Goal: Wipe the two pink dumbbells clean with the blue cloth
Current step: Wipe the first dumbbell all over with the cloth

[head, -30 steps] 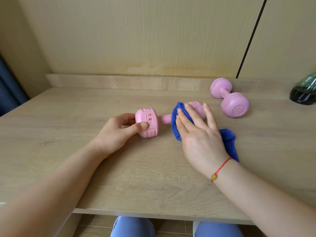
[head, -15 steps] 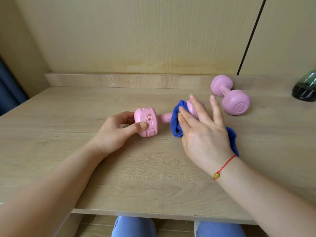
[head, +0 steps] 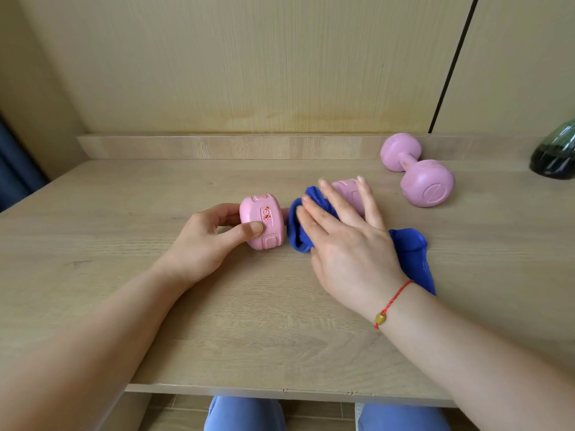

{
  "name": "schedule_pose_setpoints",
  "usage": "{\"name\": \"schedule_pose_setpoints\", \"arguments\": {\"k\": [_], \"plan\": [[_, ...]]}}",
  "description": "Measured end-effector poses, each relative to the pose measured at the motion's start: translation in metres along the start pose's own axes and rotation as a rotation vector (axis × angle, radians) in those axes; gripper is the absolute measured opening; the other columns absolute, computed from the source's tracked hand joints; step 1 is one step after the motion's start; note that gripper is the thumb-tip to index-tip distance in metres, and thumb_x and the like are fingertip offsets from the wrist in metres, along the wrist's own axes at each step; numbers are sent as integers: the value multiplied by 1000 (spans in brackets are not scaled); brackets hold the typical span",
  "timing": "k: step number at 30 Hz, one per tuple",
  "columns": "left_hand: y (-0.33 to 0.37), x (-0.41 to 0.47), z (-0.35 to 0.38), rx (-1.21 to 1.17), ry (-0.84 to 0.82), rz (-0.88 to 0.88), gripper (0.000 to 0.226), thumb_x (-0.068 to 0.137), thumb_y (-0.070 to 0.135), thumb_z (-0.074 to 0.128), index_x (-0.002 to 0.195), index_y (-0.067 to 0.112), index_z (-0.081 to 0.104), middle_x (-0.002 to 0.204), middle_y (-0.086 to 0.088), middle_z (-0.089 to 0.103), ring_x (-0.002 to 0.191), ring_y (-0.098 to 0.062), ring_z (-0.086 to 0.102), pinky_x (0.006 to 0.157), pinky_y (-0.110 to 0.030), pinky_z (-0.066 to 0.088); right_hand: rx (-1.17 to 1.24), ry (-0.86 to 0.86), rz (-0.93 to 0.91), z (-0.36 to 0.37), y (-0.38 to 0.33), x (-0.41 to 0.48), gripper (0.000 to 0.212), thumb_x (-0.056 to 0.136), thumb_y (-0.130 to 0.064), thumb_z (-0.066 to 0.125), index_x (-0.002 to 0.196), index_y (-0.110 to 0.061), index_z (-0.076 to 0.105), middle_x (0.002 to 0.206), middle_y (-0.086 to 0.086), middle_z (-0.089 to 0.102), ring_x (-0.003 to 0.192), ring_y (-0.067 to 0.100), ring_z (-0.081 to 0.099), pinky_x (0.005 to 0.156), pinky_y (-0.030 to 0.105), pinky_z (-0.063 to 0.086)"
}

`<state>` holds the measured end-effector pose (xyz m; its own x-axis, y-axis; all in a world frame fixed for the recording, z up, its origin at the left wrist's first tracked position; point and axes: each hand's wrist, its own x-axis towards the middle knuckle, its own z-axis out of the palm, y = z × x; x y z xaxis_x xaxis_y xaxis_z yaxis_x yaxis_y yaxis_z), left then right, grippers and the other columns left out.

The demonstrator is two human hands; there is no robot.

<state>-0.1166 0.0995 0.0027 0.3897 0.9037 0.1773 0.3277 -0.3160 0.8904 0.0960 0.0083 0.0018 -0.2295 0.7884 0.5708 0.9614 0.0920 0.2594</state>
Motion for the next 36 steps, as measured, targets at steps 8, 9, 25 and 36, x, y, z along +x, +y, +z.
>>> {"name": "schedule_pose_setpoints", "arguments": {"k": [8, 9, 25, 36], "plan": [[-2, 1, -1, 4, -12, -5, 55, 65, 60, 70, 110, 28, 70, 103, 8, 74, 102, -7, 67, 101, -34, 47, -29, 40, 20, 4, 9, -4, 43, 81, -13, 54, 121, -2, 66, 131, 9, 63, 137, 32, 42, 120, 56, 8], [-1, 1, -1, 1, -17, -4, 56, 64, 60, 70, 110, 27, 70, 103, 7, 74, 102, -7, 67, 101, -33, 47, -19, 34, -1, 6, 8, -3, 45, 82, -12, 49, 123, 0, 64, 133, 12, 61, 136, 33, 44, 119, 55, 12], [3, -3, -3, -12, -37, 23, 55, 58, 55, 78, 106, 30, 69, 103, 9, 74, 101, -4, 67, 96, -27, 46, 21, -6, -34, 12, 2, 18, 49, 83, -15, 44, 129, -14, 58, 130, -2, 62, 137, 28, 43, 118, 57, 12], [-4, 1, -4, 76, -30, -30, 48, 61, 62, 75, 103, 40, 69, 93, 12, 75, 100, -8, 67, 104, -42, 45, -95, 93, 14, 11, 17, 7, 29, 81, -8, 58, 108, -5, 68, 105, 6, 69, 122, 31, 55, 119, 56, 10]]}}
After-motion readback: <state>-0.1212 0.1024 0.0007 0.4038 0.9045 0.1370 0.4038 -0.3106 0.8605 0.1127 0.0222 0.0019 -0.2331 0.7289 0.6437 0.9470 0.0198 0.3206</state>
